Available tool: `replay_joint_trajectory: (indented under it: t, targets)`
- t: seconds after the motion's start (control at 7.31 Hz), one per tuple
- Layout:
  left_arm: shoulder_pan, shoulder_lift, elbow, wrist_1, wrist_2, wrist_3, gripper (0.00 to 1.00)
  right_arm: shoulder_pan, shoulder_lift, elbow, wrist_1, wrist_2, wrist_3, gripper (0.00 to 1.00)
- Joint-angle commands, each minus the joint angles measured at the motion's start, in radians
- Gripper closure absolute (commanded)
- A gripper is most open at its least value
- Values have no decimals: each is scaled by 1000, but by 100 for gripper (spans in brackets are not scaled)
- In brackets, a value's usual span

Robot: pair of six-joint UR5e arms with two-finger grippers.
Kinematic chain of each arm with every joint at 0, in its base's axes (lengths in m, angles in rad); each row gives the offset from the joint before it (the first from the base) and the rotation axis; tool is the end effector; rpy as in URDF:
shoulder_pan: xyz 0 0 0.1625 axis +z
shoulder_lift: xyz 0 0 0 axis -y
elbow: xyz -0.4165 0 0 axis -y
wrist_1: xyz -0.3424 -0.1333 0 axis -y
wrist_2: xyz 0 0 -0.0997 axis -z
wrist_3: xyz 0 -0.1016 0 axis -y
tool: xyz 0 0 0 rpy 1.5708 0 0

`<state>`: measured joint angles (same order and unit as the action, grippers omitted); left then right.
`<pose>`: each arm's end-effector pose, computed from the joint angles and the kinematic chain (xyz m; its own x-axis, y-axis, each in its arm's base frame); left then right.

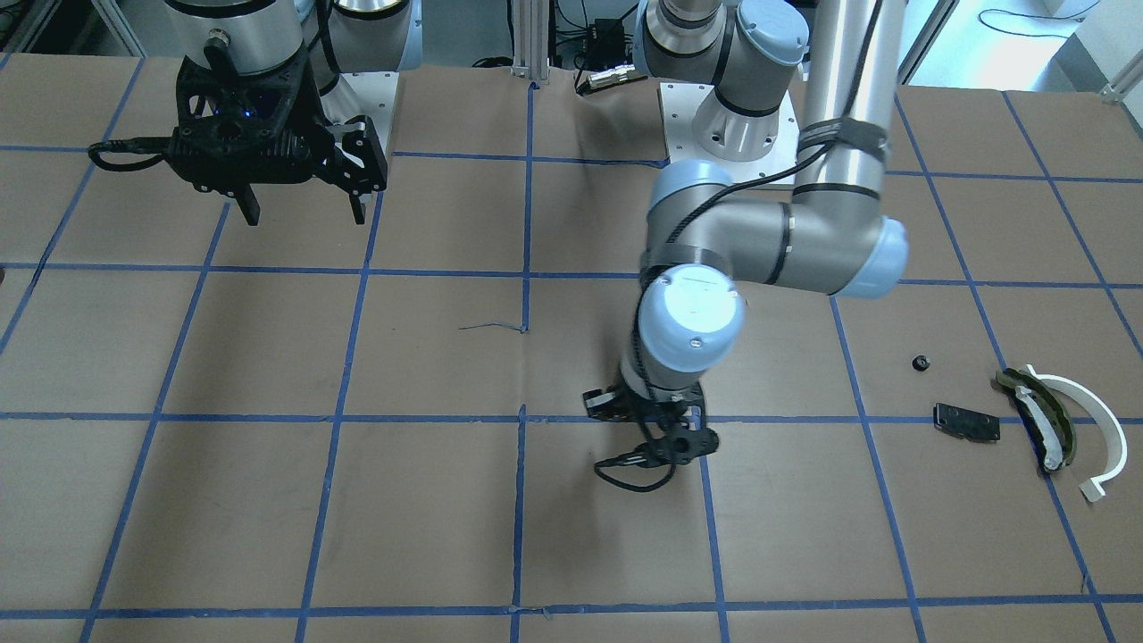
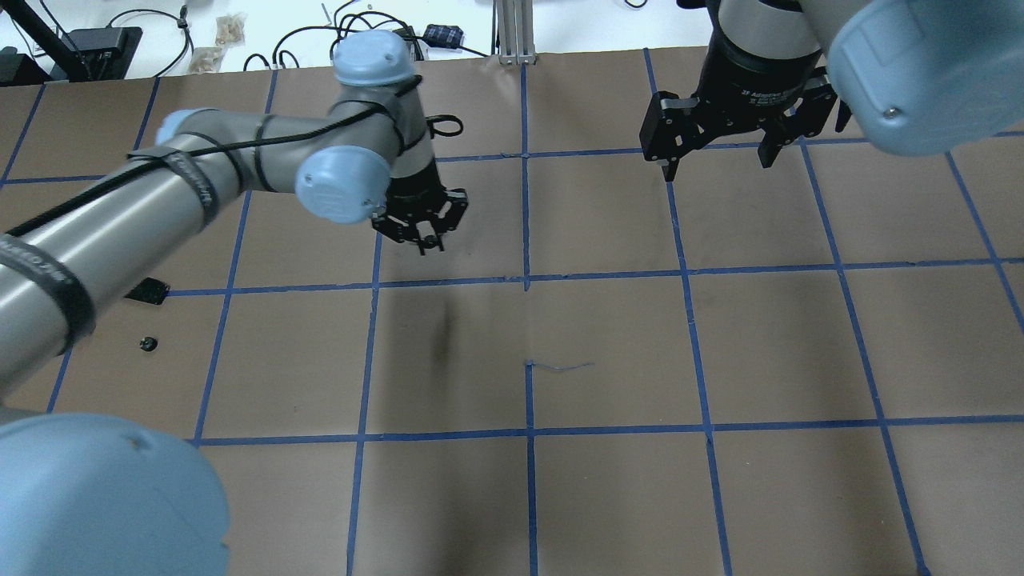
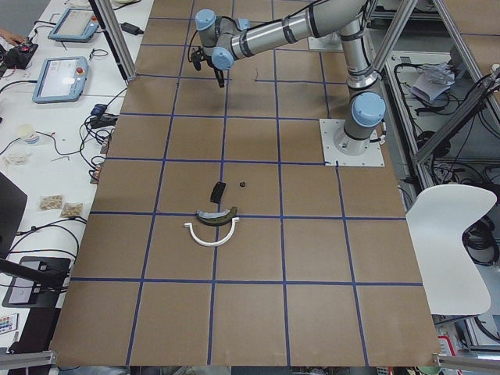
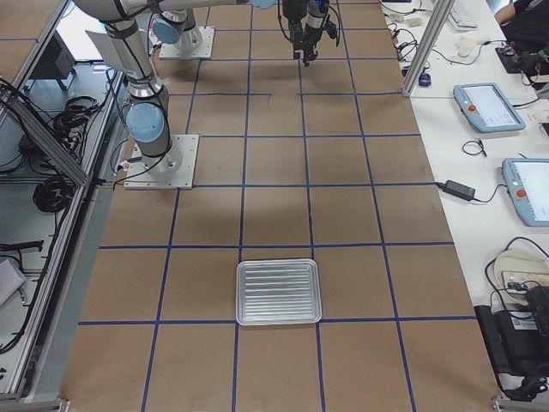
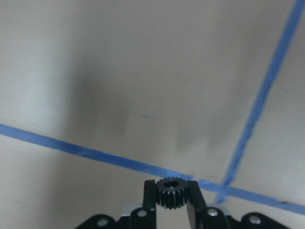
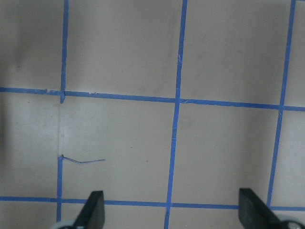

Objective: Place bearing gear from tray to pile

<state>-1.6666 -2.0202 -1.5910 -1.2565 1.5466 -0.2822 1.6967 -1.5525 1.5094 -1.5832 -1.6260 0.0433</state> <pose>-0.1896 -0.5535 0.2669 -0.9824 -0.1856 -0.0201 -0.1864 0.9701 0.1552 0.1838 -0.4352 0.4979 -0.9955 -0.0794 0.0526 -0.0824 0.9949 -0.0578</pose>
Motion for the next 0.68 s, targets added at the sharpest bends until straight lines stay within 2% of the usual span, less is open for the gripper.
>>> replay_joint_trajectory:
  t: [0.0, 0.14, 0.27, 0.41, 0.55]
  targets:
    - [272, 121, -44, -141, 49, 449, 99, 0, 0, 0, 2, 0, 1, 0]
    - [432, 144, -103, -127, 46, 656, 100, -2, 0, 0, -3, -2, -8, 0]
    - [521, 155, -130, -124, 47, 752, 100, -2, 0, 0, -1, 0, -7, 0]
    - [539, 135, -148, -44, 50, 812, 100, -2, 0, 0, -1, 0, -5, 0]
    - [550, 123, -171, 13, 106, 819, 100, 0, 0, 0, 0, 0, 0, 0]
